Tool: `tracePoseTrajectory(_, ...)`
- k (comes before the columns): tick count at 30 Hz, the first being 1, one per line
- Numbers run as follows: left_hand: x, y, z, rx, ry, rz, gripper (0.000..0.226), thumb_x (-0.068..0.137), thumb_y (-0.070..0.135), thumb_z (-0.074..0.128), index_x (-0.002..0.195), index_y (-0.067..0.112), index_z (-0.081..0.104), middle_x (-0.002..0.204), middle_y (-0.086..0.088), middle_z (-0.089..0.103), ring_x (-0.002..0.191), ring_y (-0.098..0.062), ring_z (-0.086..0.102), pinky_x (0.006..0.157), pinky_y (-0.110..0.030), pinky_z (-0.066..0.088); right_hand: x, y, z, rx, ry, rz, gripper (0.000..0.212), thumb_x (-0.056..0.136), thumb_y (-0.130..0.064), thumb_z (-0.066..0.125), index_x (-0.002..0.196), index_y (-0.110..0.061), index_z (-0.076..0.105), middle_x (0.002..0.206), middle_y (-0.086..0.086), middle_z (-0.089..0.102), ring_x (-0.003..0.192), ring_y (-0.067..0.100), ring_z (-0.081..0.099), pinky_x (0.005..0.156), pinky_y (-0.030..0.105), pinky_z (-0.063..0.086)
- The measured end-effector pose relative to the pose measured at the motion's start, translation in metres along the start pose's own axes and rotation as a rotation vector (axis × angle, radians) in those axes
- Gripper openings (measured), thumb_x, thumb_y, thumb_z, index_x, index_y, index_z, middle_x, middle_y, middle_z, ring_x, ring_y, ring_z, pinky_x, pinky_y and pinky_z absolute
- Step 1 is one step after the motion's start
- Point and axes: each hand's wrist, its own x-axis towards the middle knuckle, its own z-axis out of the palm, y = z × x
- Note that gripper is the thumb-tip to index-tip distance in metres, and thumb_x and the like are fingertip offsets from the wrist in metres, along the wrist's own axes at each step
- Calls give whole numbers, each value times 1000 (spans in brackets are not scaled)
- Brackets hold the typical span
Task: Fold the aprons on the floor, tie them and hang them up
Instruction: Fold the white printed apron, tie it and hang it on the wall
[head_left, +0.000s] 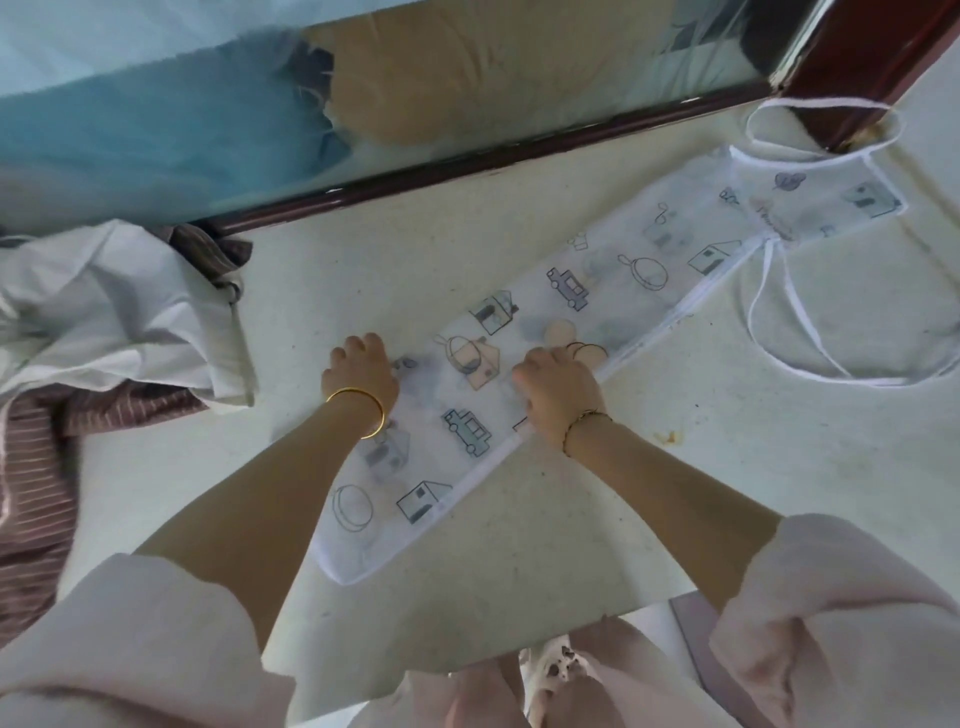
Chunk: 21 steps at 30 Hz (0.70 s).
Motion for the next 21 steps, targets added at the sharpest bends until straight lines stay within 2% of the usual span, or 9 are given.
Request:
tracePoseTrajectory(3, -2, -22, -4, -22, -153, -106, 51, 92, 39, 51, 126, 2, 40, 124, -18, 49, 115, -34, 46, 89, -41, 43, -5, -11, 7, 33, -28, 38, 26, 89, -11, 51, 115, -14, 52, 117, 7, 47, 109, 27, 45, 89, 37, 46)
tracePoseTrajectory(6, -3, -29, -14, -30, -311, 12, 30, 93, 31, 48, 106, 5, 51, 103, -14, 54, 89, -29, 50, 73, -32, 40, -6, -8, 8, 66, -55, 30, 30, 87, -11, 54, 116, -14, 51, 120, 8, 46, 111, 28, 43, 91, 39, 45)
tracePoseTrajectory(10, -9, -30, -40, -67, -413, 141, 16, 91, 24, 53, 91, 9, 49, 87, -7, 44, 79, -22, 45, 67, -29, 36, -5, -2, 6, 97, -172, -15, 44, 80, -11, 61, 122, -15, 48, 125, 9, 43, 115, 29, 40, 95, 38, 43)
tracePoseTrajectory(12, -15, -24, -55, -316, -460, 120, 19, 89, 15, 58, 107, 14, 52, 88, -5, 44, 78, -21, 45, 63, -25, 37, -6, 1, 4, 113, -247, -42, 51, 80, -12, 61, 128, -14, 44, 129, 10, 41, 119, 30, 36, 100, 39, 39)
tracePoseTrajectory(14, -20, -14, -73, -761, -618, 21, 57, 88, 0, 57, 136, 25, 37, 93, -1, 47, 77, -16, 51, 61, -21, 46, -10, 4, -3, 158, -262, -70, 59, 82, -6, 57, 136, -14, 37, 137, 10, 35, 127, 29, 31, 105, 39, 35)
tracePoseTrajectory(15, -23, -8, -83, -929, -704, -4, 60, 89, -7, 52, 137, 26, 37, 95, -2, 50, 72, -14, 58, 57, -20, 50, -13, 6, -6, 185, -278, -80, 65, 82, -1, 53, 141, -15, 31, 144, 8, 30, 132, 28, 27, 108, 38, 33)
tracePoseTrajectory(18, -24, 12, -106, -1223, -822, -40, 28, 92, -10, 40, 109, 2, 58, 90, -12, 66, 63, -16, 70, 53, -21, 55, -19, 12, 1, 223, -363, -6, 78, 80, -5, 58, 148, -18, 20, 152, 2, 21, 140, 23, 21, 112, 33, 29)
tracePoseTrajectory(19, -23, 19, -113, -1345, -829, -62, 23, 92, -9, 39, 101, -4, 60, 85, -15, 70, 65, -18, 71, 55, -23, 57, -20, 14, 4, 284, -414, 95, 75, 77, -20, 65, 143, -19, 30, 144, 3, 34, 136, 24, 31, 107, 33, 35)
tracePoseTrajectory(21, -16, 35, -122, -1594, -837, -98, 23, 93, -6, 36, 102, -11, 57, 89, -22, 71, 76, -25, 72, 64, -28, 59, -26, 12, 6, 386, -515, 283, 49, 66, -54, 67, 101, -22, 52, 99, -1, 54, 101, 19, 57, 79, 23, 42)
